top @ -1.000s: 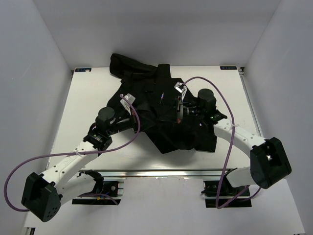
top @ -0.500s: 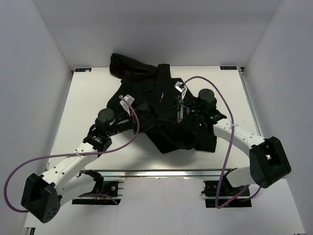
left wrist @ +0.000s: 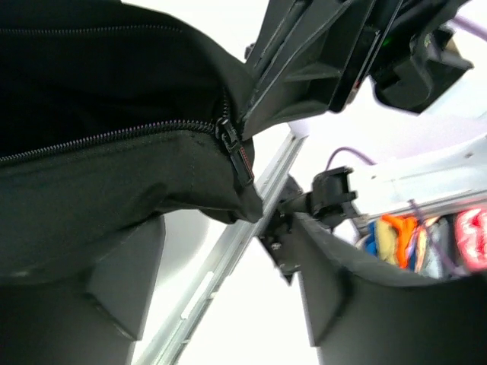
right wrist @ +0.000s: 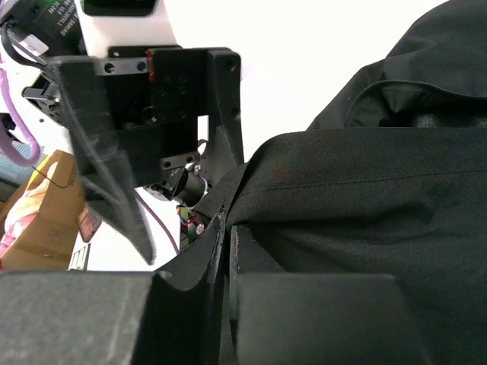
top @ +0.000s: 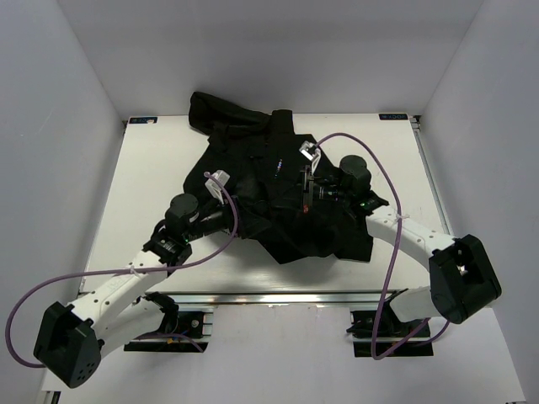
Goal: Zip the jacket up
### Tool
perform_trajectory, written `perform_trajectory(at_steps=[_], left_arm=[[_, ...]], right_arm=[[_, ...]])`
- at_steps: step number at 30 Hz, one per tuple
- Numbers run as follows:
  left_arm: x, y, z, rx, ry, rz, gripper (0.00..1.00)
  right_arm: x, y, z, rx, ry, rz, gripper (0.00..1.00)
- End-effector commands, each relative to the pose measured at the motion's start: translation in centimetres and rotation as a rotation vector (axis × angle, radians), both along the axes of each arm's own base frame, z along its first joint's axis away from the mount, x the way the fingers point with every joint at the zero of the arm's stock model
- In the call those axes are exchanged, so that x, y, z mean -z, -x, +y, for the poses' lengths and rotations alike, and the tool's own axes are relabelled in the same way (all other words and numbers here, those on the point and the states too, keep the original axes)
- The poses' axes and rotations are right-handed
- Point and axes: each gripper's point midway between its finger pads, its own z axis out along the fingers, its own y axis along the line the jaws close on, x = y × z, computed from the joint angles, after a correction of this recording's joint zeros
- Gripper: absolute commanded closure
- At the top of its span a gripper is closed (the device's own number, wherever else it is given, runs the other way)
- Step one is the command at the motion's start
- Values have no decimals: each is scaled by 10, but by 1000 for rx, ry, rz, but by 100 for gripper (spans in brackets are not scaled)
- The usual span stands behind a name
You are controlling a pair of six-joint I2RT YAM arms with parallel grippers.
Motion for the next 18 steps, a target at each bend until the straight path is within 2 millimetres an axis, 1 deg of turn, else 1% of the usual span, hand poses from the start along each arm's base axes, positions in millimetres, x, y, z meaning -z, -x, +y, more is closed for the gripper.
perform_trajectory(at_steps=[1, 3, 5, 8, 9, 10, 11, 12, 13, 14, 15, 17, 18], left_arm=[[-11, 2, 5, -31, 24, -17, 13], [-10, 1, 7, -52, 15, -4, 2], [-8, 0, 10, -69, 10, 15, 2], [3, 1, 16, -100, 24, 72, 2], [0, -1, 17, -109, 59, 81, 2], [10, 3, 18, -91, 70, 109, 2], [11, 0, 21, -94, 92, 119, 2], [3, -2, 20, -86, 147, 111, 2], [12, -1, 20, -74, 153, 135, 2], [12, -1, 20, -54, 168, 139, 2], [6, 0, 18, -35, 198, 122, 2], [10, -1, 14, -6, 198, 141, 2], [5, 0, 13, 9, 216, 130, 2]], right_arm=[[-21, 4, 2, -13, -55, -98, 100], [-20, 4, 2, -13, -55, -88, 100], [-17, 5, 2, -16, -52, -80, 100], [-14, 7, 2, -19, -49, -68, 100], [-14, 8, 3, -25, -50, -69, 100], [-13, 9, 4, -31, -51, -66, 100], [-13, 10, 5, -32, -50, -62, 100], [-11, 11, 6, -38, -47, -58, 100], [-10, 14, 8, -45, -45, -55, 100], [-9, 16, 9, -49, -43, -54, 100], [-7, 16, 10, -51, -38, -48, 100], [-6, 17, 12, -55, -35, -50, 100], [-4, 17, 12, -54, -28, -42, 100]])
